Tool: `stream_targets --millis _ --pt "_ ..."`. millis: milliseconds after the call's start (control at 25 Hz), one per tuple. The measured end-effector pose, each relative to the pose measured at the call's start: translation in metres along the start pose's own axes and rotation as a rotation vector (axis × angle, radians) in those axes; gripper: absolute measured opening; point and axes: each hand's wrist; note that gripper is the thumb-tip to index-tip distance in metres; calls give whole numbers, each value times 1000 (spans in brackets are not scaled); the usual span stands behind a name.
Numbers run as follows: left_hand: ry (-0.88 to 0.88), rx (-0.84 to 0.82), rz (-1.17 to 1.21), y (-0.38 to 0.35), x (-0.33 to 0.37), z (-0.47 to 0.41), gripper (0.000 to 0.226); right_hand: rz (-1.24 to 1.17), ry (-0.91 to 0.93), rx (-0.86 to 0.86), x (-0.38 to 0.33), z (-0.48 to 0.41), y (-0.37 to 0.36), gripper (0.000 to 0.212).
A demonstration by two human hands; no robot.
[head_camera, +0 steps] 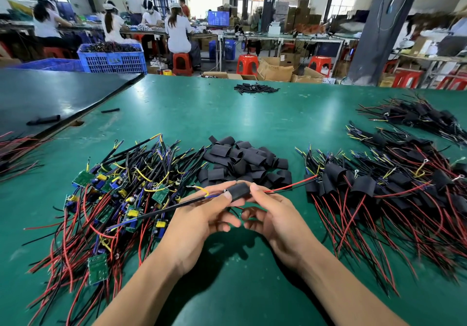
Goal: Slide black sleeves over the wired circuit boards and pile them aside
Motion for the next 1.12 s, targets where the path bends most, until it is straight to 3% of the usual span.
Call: stream_targets --millis 440,640,920,1120 --pt "52 198 88 0 0 -5 32 -23 99 56 0 -2 1 27" --pt "52 202 123 1 1 -5 30 -45 151 59 5 1 -2 29" --pt "-70 265 -53 -2 -4 -3 13 -78 166 24 1 2 -5 31" --pt "-30 251 23 -3 -2 -3 16 -85 151 20 0 2 -6 32"
Point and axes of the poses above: each hand's wrist, its own z-axis away from the middle knuckle, its own y-axis out of the back of the hand, x = y × z, and after that the axes turned 8 degrees about -z, right-handed
